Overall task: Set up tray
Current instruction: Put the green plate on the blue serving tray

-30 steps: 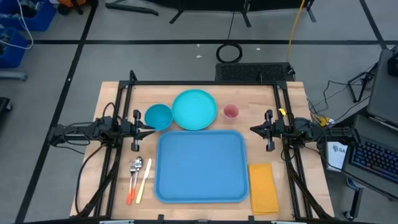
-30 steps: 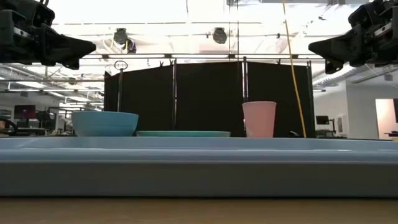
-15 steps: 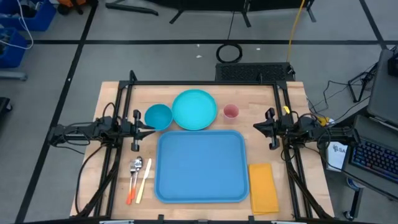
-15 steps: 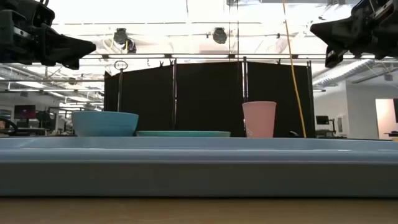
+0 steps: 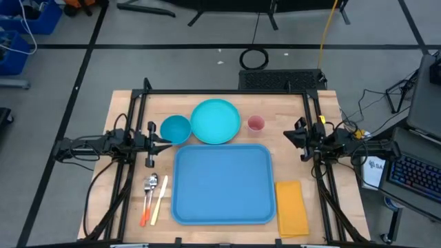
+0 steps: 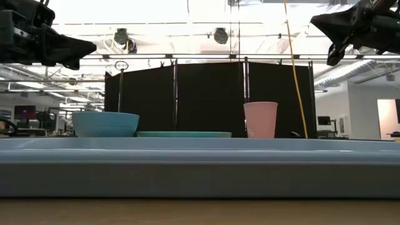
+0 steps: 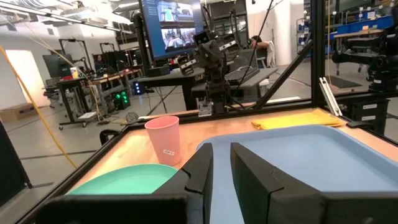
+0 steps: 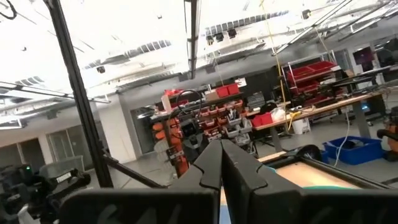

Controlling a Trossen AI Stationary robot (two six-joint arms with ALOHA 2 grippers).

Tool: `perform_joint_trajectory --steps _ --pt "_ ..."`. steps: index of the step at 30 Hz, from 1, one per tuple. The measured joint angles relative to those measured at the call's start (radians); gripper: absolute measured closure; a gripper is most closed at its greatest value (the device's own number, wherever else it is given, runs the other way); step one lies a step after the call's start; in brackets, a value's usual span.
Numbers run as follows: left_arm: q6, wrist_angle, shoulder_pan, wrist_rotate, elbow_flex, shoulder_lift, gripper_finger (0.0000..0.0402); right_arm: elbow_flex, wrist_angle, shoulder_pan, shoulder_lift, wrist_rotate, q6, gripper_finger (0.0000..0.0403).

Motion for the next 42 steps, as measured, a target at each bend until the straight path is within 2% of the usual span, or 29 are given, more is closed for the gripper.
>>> perform_joint_trajectory --steps 5,12,17,22,28,31,37,42 --pt "0.003 0.015 0.0 0.0 0.0 0.0 0.0339 0.0 0.011 0.0 0.025 0.001 0.002 0.0403" --pt "0.013 0.047 0.0 0.0 0.0 0.0 0.0339 0.0 0.159 -0.003 0.064 0.005 -0.116 0.0403" --pt "-0.026 0.12 0.0 0.0 0.0 0.0 0.0339 0.002 0.204 -0.004 0.096 0.063 -0.271 0.0403" --pt "-0.047 0.204 0.0 -0.007 0.0 0.0 0.0339 0.03 0.245 -0.029 0.186 0.134 -0.383 0.0403" --pt "-0.051 0.348 0.0 -0.121 0.0 0.0 0.0339 0.171 0.26 -0.062 0.356 0.089 -0.4 0.0403" --pt "-0.049 0.362 0.0 -0.123 0.0 0.0 0.0339 0.251 0.248 -0.061 0.466 0.073 -0.403 0.0403" --pt "-0.079 0.343 0.0 -0.104 0.0 0.0 0.0339 0.409 0.235 -0.059 0.733 -0.046 -0.383 0.0403" --pt "-0.141 0.34 -0.001 -0.091 0.0 0.0 0.0339 0.556 0.157 -0.057 0.987 -0.056 -0.383 0.0403"
